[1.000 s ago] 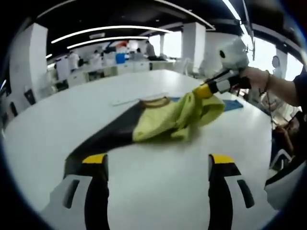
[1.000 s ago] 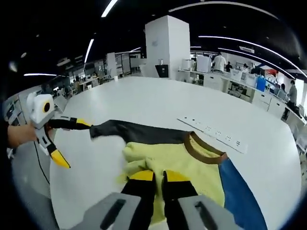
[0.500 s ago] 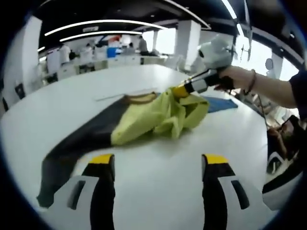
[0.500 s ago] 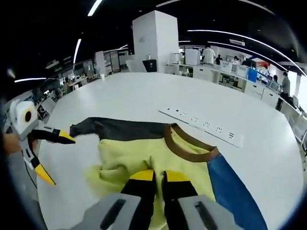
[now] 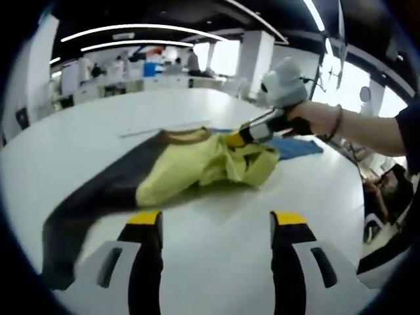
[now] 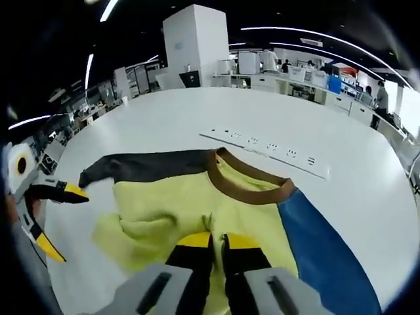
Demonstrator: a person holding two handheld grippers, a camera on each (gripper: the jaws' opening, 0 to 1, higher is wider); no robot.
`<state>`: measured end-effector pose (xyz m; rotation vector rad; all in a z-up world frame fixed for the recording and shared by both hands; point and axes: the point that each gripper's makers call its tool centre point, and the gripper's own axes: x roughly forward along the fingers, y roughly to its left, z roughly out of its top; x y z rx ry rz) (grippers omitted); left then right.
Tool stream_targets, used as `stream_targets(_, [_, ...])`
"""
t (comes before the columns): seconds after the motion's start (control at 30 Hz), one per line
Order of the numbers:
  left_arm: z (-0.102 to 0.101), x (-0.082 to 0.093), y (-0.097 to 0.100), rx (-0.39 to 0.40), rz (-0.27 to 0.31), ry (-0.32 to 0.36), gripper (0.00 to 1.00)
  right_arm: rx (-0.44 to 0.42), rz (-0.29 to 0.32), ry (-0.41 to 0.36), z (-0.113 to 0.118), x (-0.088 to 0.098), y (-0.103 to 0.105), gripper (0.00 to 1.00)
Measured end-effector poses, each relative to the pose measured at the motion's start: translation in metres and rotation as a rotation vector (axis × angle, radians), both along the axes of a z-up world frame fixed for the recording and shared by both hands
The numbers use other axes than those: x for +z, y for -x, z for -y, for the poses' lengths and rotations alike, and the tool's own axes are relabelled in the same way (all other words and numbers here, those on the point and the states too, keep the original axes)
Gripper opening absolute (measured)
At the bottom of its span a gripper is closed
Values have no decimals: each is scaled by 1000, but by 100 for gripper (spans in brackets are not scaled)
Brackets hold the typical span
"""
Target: Fold the garment on the visible template until the final outline fits inside the template.
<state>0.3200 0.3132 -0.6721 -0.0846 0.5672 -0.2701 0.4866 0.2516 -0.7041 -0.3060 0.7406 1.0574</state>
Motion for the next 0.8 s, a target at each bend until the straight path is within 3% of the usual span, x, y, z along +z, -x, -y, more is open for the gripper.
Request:
stream_targets(0.13, [3,5,-3,-3,15,10,62,-41,-24,-21,0,2,-2,7])
stream_targets(0.3, [11,12,-13,-5,34,28,61,-79,-28,-75,2,26,-1,24])
stream_targets(0.5, [27,9,-26,-4,23,65,55,-85,-11,-94,13,50,6,35])
stream_targets(0.8, [32,5,-38,19,6,95,45,-123,-49,-76,45,58,28,40])
